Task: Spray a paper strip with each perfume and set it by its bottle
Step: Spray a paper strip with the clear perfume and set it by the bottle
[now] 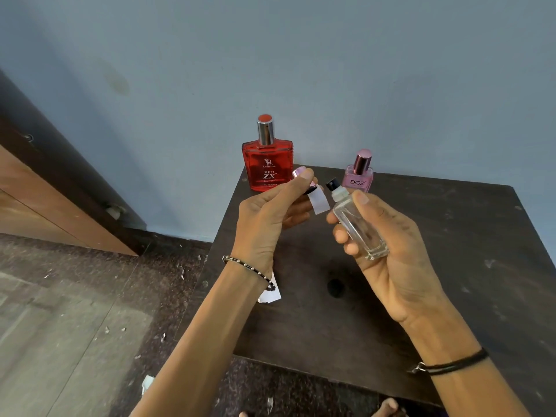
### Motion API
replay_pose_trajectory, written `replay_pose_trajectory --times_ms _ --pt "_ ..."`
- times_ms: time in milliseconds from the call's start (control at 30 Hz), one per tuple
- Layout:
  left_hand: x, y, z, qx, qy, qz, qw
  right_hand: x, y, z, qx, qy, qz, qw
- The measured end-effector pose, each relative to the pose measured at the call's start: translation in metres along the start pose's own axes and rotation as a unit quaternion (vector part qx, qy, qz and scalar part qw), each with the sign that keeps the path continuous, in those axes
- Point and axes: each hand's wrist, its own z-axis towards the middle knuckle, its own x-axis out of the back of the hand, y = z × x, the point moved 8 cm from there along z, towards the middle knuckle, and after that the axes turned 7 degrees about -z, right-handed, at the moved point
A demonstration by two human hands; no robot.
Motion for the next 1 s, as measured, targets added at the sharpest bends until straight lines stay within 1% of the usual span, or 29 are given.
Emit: replay_pose_trajectory --times_ms 133,300,400,500,567,633,700,867,1000 --pt "-0.002 -0.001 -0.002 0.013 -0.008 -0.011 1.0 0.009 0.0 0.0 -0.007 0.026 0.024 0.999" --pt "-0.007 -0.002 -0.003 0.028 -0.026 -0.02 0.999 0.01 0.001 0.0 -0.021 0.011 0.032 0.999" --pt "-0.009 -0.002 -0.004 0.027 -0.033 -0.015 0.999 0.009 0.0 0.001 -0.006 0.011 -0.017 1.0" --pt "-0.01 -0.003 -0.005 0.032 -0.041 -0.015 0.999 0.011 -0.004 0.001 0.046 0.027 -0.12 0.991" --pt "-0.012 -0.004 -0.006 0.035 -0.046 -0.016 0.998 0.014 -0.007 -0.002 0.083 0.053 -0.221 0.97" --pt "-0.013 -0.006 -0.007 0.038 -0.047 -0.02 0.998 0.012 -0.011 -0.005 0.129 0.075 -0.348 0.925" --pt "-0.014 -0.008 -0.008 0.048 -0.048 -0.03 0.997 0.008 -0.013 -0.008 0.165 0.09 -0.431 0.883" --pt "-0.016 -0.008 -0.011 0.072 -0.066 -0.052 0.994 -0.003 -0.018 -0.01 0.227 0.105 -0.521 0.816" --pt "-0.017 -0.009 -0.012 0.085 -0.074 -0.065 0.991 -0.008 -0.02 -0.011 0.251 0.106 -0.554 0.787"
